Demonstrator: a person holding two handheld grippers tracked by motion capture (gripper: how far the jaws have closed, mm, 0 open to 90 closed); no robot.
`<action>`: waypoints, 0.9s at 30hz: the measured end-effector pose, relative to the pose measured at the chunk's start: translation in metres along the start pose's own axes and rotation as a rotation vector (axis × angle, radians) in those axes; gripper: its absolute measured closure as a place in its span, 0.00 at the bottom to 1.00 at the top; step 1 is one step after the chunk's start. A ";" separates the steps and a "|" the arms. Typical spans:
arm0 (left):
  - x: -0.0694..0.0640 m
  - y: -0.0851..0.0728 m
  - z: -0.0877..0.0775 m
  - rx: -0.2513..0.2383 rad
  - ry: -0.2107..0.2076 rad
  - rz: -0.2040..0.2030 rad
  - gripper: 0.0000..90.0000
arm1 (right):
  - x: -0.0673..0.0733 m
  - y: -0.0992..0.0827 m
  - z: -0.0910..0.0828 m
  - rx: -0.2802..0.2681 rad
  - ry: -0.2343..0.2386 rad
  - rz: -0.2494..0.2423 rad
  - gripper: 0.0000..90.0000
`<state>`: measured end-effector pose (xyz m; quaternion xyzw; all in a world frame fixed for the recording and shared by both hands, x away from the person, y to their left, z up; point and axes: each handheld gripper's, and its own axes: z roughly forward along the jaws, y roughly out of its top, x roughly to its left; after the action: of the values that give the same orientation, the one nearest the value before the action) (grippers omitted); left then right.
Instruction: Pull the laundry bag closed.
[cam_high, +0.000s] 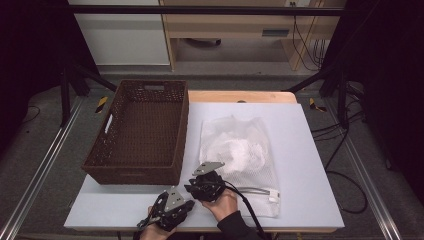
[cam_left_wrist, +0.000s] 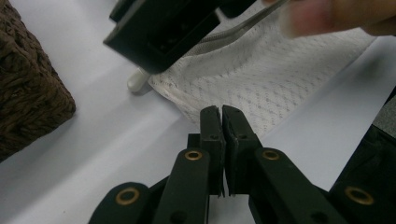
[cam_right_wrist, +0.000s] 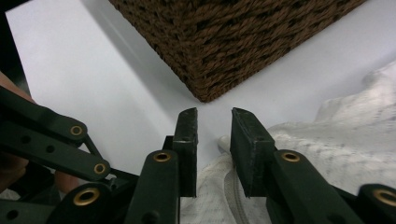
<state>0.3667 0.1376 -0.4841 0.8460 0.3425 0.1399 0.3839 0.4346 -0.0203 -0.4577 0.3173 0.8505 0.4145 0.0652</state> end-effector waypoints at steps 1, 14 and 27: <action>0.000 0.000 0.000 0.000 0.000 0.000 0.95 | 0.000 0.000 0.002 0.007 -0.002 -0.002 0.81; 0.000 0.001 0.000 0.005 -0.002 0.000 0.95 | 0.004 0.001 0.020 0.082 -0.081 -0.060 0.83; 0.001 0.001 0.000 0.008 -0.005 -0.003 0.95 | 0.004 0.002 0.016 0.101 -0.159 -0.095 0.91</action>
<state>0.3673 0.1377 -0.4834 0.8473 0.3435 0.1359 0.3817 0.4381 -0.0061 -0.4665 0.3113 0.8764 0.3412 0.1362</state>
